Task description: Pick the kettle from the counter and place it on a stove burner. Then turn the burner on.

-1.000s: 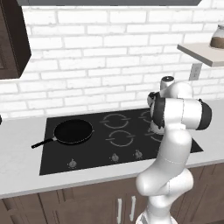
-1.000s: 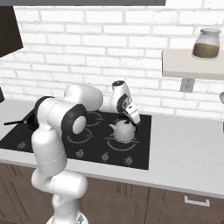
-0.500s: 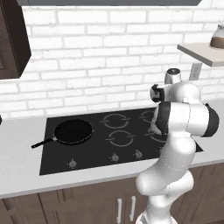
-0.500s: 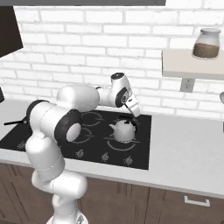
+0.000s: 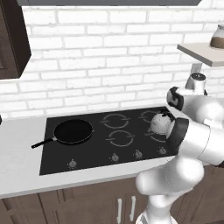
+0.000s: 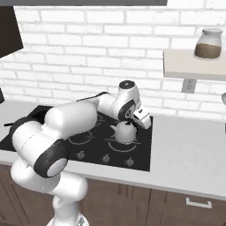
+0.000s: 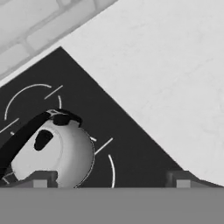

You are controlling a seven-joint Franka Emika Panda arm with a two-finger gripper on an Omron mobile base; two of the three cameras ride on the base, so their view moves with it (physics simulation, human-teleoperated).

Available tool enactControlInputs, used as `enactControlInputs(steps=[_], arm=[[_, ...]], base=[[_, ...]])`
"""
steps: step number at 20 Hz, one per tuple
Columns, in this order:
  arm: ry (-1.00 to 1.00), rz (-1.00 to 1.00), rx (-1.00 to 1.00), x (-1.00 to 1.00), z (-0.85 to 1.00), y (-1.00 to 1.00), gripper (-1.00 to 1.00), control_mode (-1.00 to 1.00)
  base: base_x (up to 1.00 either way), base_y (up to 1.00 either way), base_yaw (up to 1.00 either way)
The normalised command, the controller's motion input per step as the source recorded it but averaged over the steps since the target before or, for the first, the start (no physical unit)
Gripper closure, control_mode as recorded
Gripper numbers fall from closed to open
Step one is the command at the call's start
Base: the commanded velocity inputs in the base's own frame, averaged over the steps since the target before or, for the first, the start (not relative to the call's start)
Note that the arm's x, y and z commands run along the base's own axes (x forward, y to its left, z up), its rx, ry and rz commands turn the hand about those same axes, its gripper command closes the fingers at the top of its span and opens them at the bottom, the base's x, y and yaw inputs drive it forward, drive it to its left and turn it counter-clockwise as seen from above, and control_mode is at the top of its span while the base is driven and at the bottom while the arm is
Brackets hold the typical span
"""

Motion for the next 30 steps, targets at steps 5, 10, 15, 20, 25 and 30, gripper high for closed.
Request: enactControlInputs(steps=[5, 10, 15, 20, 25, 30], arm=[[0.14, 0.45, 0.00, -0.83, -0.61, -0.07, -1.00, -1.00], [0.25, 0.38, 0.00, -0.29, -1.00, 0.00, -1.00, -1.00], [0.11, 0.16, -0.01, -0.04, -0.40, 0.02, -1.00, -1.00], [0.07, 0.00, -0.01, 0.13, -0.21, 0.00, -1.00, -1.00], [0.10, 0.00, 0.00, -0.29, -0.24, 0.00, -1.00, -1.00], [0.02, 0.00, 0.00, 0.00, -0.09, 0.04, -1.00, -1.00]], base=[[0.00, 0.00, 0.00], [0.00, 0.00, 0.00], [0.00, 0.00, 0.00], [0.00, 0.00, 0.00], [0.00, 0.00, 0.00], [0.00, 0.00, 0.00]])
